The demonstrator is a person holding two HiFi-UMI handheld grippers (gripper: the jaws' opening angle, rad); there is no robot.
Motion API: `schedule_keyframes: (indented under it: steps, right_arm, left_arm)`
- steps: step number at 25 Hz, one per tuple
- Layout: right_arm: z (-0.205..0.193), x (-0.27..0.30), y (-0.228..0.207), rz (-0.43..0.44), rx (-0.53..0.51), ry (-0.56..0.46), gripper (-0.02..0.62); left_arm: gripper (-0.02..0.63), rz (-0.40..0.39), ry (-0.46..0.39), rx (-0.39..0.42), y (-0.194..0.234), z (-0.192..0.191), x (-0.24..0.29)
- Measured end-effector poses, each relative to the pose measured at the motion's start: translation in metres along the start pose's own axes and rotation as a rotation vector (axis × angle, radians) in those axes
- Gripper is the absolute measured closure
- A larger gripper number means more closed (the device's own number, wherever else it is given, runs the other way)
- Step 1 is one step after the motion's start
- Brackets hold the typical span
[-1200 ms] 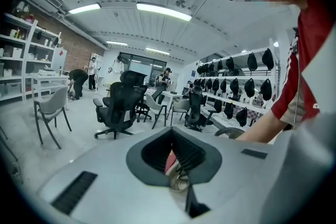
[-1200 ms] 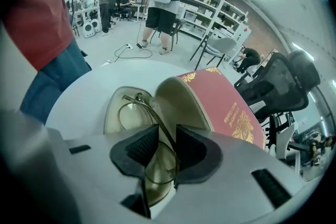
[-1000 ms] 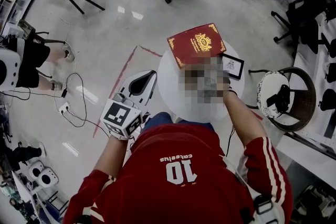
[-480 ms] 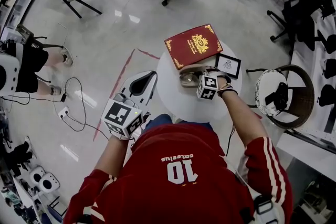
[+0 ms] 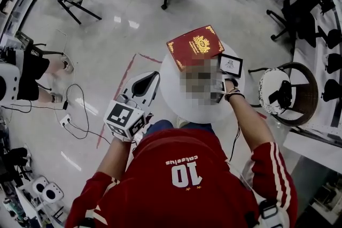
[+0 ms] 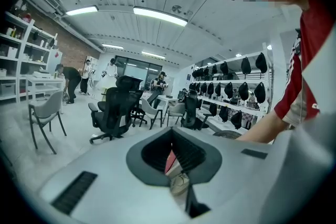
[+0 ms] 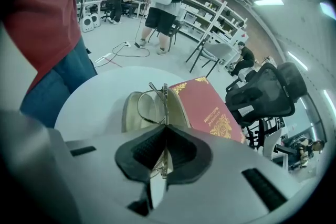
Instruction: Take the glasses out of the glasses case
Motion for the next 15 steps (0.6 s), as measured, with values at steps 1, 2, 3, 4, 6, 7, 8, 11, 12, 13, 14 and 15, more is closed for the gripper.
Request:
schedule_keyframes:
  steps: [1, 2, 3, 4, 6, 7, 8, 11, 12, 13, 14, 15]
  right_arm:
    - [0.001, -0.004, 0.0, -0.013, 0.007, -0.002, 0.572]
    - [0.003, -0.008, 0.0, -0.027, 0.016, -0.003, 0.572]
    - [0.005, -0.012, 0.0, -0.042, 0.025, -0.003, 0.572]
    - [0.007, -0.017, -0.001, -0.058, 0.038, -0.004, 0.572]
    - [0.012, -0.028, -0.001, -0.094, 0.082, -0.011, 0.572]
    - [0.015, -0.034, -0.001, -0.113, 0.113, -0.018, 0.572]
    - [0.018, -0.04, -0.001, -0.132, 0.146, -0.025, 0.572]
    - [0.025, -0.059, 0.0, -0.183, 0.228, -0.047, 0.572]
    - [0.027, -0.066, 0.0, -0.199, 0.244, -0.051, 0.572]
    - [0.03, -0.072, 0.0, -0.215, 0.257, -0.054, 0.572]
    - [0.032, -0.078, 0.001, -0.23, 0.271, -0.058, 0.572]
    - [0.035, -0.084, 0.003, -0.244, 0.287, -0.064, 0.572]
  left_arm:
    - [0.598, -0.002, 0.0, 0.0, 0.0, 0.0, -0.003]
    - [0.598, -0.004, 0.0, -0.001, -0.001, 0.0, -0.006]
    - [0.598, -0.009, 0.0, 0.001, -0.001, 0.001, -0.008]
    - [0.598, -0.015, 0.0, 0.003, -0.002, 0.002, -0.01]
    - [0.598, -0.027, -0.004, 0.004, -0.005, 0.004, -0.014]
    - [0.598, -0.034, -0.007, 0.002, -0.006, 0.006, -0.016]
    - [0.598, -0.042, -0.013, 0.002, -0.007, 0.008, -0.018]
    - [0.598, -0.078, -0.031, 0.014, -0.012, 0.014, -0.02]
    - [0.598, -0.092, -0.034, 0.018, -0.015, 0.016, -0.02]
    - [0.598, -0.104, -0.036, 0.021, -0.017, 0.018, -0.021]
    - [0.598, -0.114, -0.038, 0.024, -0.019, 0.019, -0.022]
    - [0.598, -0.122, -0.041, 0.025, -0.021, 0.021, -0.024]
Point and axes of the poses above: the fingertips, and each gripper's own axes: x forward along the fingers, y to its left, z out of its top, the point moved 4 cm from there along -x, backward along the fingers, and after that the axes turned 7 degrees about -y, right-handed, at the moved point
